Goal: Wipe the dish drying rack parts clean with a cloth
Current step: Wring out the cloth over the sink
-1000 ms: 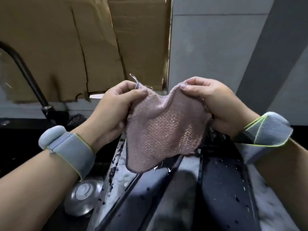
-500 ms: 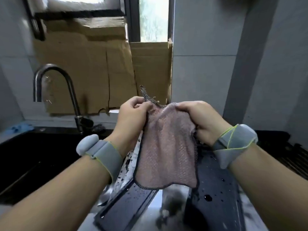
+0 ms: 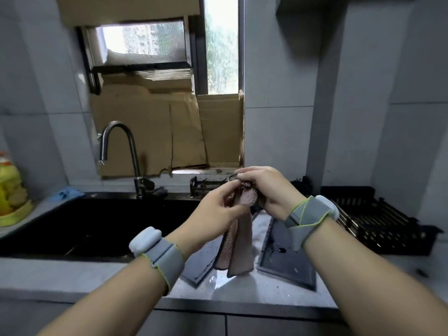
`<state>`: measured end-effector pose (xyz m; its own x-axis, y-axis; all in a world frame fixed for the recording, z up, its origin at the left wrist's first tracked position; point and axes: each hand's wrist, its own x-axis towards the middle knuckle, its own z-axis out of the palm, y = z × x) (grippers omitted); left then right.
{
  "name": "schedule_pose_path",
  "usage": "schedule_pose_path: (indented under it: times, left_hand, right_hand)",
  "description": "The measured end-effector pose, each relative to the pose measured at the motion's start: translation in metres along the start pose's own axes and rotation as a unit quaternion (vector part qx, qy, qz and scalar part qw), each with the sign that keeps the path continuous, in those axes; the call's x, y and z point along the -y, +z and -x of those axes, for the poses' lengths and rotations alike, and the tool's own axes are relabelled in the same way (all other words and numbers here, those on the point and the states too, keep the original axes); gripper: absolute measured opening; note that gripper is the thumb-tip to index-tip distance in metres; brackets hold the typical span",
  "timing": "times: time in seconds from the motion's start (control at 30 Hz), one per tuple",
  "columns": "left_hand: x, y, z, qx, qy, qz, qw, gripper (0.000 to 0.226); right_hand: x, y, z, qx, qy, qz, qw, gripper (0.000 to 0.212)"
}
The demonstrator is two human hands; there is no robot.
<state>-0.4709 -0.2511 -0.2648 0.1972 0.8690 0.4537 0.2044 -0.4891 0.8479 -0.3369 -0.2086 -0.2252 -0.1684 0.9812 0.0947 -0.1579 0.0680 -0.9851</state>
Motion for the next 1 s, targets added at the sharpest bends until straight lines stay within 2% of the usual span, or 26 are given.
schedule_pose_path:
  times: [0.13,0.2,0.27,0.33,0.37,0.4,0.43,0.53,0.6,0.67,0.73,0.93,1.0]
  left_hand:
    - [-0.008,0.009,0.003,-0.007,-0.011,0.053,0.998,0.043]
    - [-0.006,0.008,0.002,-0.023,-0.017,0.062,0.998,0.047]
    - [0.004,0.007,0.0,-0.023,-0.023,0.029,0.999,0.069]
    - [0.022,0.006,0.0,0.006,-0.045,0.01,0.999,0.102]
    - [0.03,0.007,-0.001,0.019,-0.054,0.015,0.998,0.112]
    - [0.044,0.009,-0.004,0.02,-0.062,0.024,0.998,0.112]
    - [0.055,0.014,-0.008,0.006,-0.062,0.027,0.998,0.101]
    - [0.075,0.026,-0.02,-0.086,-0.076,0.052,0.992,0.045]
    - [0.082,0.024,-0.039,-0.147,-0.092,0.071,0.982,0.025]
    - [0.083,0.013,-0.057,-0.184,-0.122,0.114,0.968,0.023]
    - [0.083,0.001,-0.072,-0.208,-0.148,0.106,0.961,0.024]
    - [0.099,-0.022,-0.08,-0.209,-0.129,-0.038,0.969,0.028]
    - [0.106,-0.033,-0.076,-0.181,-0.126,-0.133,0.966,0.028]
  right_hand:
    - [0.003,-0.012,0.014,0.001,-0.017,-0.004,1.0,0.021]
    - [0.004,-0.018,0.015,0.01,-0.032,0.0,0.999,0.028]
    - [0.003,-0.024,0.013,0.027,-0.049,0.003,0.998,0.033]
    - [0.001,-0.026,0.008,0.05,-0.061,-0.013,0.997,0.036]
    - [-0.001,-0.024,0.004,0.06,-0.07,-0.025,0.995,0.036]
    - [-0.004,-0.023,-0.004,0.073,-0.075,-0.044,0.994,0.036]
    - [-0.007,-0.022,-0.012,0.084,-0.077,-0.065,0.991,0.036]
    - [-0.014,-0.02,-0.038,0.11,-0.072,-0.117,0.984,0.037]
    - [-0.02,-0.024,-0.057,0.111,-0.052,-0.132,0.984,0.037]
    - [-0.021,-0.031,-0.071,0.098,-0.022,-0.129,0.987,0.037]
    - [-0.025,-0.038,-0.088,0.071,0.015,-0.093,0.993,0.035]
    - [-0.045,-0.036,-0.105,0.06,0.024,0.008,0.998,0.03]
    - [-0.049,-0.036,-0.104,0.047,0.013,0.033,0.998,0.029]
